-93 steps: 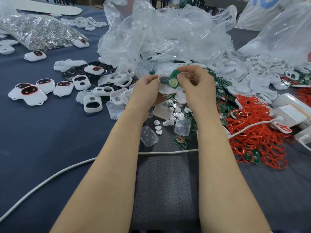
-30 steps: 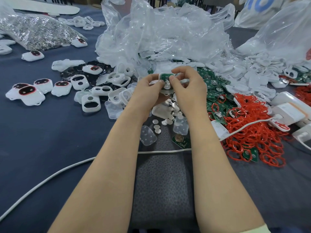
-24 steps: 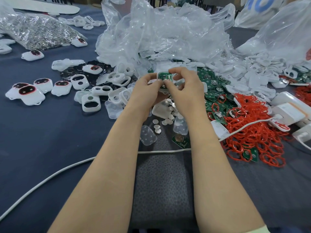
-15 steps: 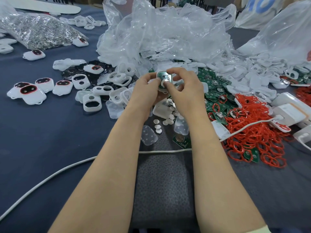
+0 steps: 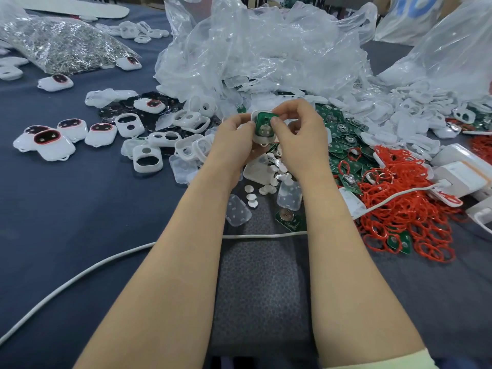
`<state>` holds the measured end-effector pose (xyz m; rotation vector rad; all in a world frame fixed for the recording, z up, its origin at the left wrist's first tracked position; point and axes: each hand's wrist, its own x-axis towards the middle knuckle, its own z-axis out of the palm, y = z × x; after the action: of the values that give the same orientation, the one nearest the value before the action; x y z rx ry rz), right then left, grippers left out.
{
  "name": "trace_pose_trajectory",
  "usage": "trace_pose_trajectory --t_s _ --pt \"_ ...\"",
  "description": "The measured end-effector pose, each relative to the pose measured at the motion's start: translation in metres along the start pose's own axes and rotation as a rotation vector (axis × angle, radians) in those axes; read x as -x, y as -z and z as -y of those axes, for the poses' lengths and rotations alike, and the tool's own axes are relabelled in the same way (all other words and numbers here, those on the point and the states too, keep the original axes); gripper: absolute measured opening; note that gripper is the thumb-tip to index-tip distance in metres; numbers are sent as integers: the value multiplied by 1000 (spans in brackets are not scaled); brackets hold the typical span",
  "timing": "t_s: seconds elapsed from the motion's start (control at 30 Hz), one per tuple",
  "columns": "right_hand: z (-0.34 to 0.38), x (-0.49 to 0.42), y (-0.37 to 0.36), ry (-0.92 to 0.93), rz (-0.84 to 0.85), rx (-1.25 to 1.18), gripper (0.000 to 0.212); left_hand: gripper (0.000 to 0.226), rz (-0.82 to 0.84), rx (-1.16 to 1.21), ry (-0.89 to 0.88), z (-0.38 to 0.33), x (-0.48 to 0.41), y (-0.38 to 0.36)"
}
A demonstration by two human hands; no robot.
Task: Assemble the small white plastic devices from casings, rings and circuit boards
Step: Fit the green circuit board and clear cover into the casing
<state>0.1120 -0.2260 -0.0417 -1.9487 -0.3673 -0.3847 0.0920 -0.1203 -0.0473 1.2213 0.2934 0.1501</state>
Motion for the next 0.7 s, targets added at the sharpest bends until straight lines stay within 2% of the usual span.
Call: trace_pose_trajectory --t_s 0.27,0.47,0.7 --pt "2 -2 4 -50 -54 -197 15 18 -9 -8 16 1 -2 0" --pt "1 -2 3 -47 -10 -120 22 18 24 3 3 0 2 1" --pt "-1 -1 -1 -56 21 -16 18 21 27 -35 -7 0 2 2"
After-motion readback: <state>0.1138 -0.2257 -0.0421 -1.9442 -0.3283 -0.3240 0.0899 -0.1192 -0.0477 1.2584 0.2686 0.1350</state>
